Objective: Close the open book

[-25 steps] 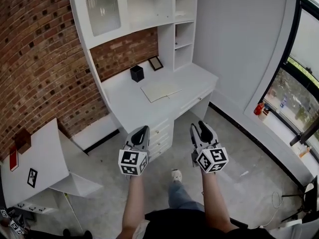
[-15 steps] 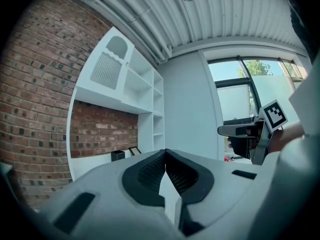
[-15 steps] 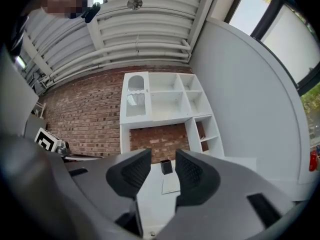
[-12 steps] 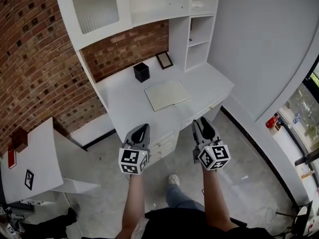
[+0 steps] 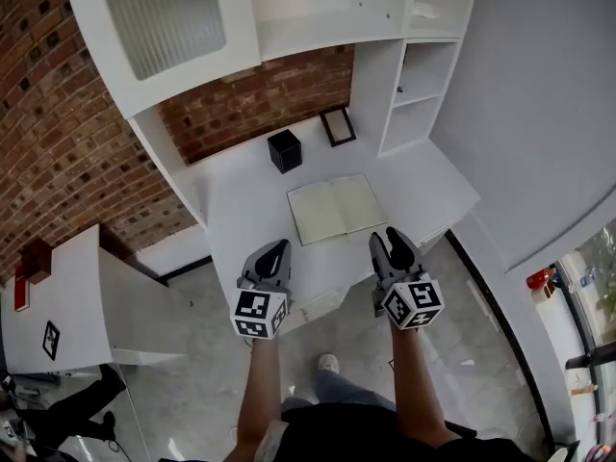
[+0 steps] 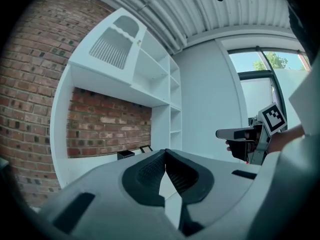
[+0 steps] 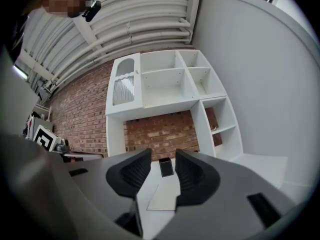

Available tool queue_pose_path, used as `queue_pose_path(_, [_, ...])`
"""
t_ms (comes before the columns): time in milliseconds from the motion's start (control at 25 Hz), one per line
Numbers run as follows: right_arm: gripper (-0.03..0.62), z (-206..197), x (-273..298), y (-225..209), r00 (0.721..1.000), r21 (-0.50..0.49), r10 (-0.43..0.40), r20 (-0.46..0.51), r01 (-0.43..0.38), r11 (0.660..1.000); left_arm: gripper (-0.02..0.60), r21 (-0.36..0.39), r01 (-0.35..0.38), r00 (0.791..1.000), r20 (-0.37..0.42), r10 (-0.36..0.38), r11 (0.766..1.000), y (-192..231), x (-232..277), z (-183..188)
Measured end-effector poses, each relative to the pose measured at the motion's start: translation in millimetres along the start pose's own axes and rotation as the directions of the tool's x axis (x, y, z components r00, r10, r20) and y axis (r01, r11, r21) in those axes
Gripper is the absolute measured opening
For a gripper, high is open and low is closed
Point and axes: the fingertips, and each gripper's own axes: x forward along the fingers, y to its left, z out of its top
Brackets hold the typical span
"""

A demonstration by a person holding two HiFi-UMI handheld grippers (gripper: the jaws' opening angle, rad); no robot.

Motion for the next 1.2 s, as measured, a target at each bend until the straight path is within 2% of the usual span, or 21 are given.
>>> queue_pose_path(400, [0.13,-21,56,-14,0.997,0.033,0.063,-0.054,-0.061,0.998,0.009,-0.018,-0.064,0.997,-0.043,0.063,0.998,25,25,-12])
queue_pose_path(840, [0.13,-40,85,-23,0.992,0.016,0.055,-0.115,-0.053,0.998,0.008,-0.057,-0.052,0.997,-0.057,0.049,0.997,41,48,-25])
queue_pose_path(1040, [0.13,-57,107,-16,0.975,-0.09,0.094,-0.202,-0.114,0.989,0.008,-0.077,-0.055,0.996,-0.067,0.05,0.995,50,47,-34])
queue_pose_path(1200, [0.13,-74,124,-15,0.942,-0.219,0.129,-0.309,-0.203,0.954,0.008,-0.092,-0.06,0.996,-0.071,0.054,0.994,56,44,-42])
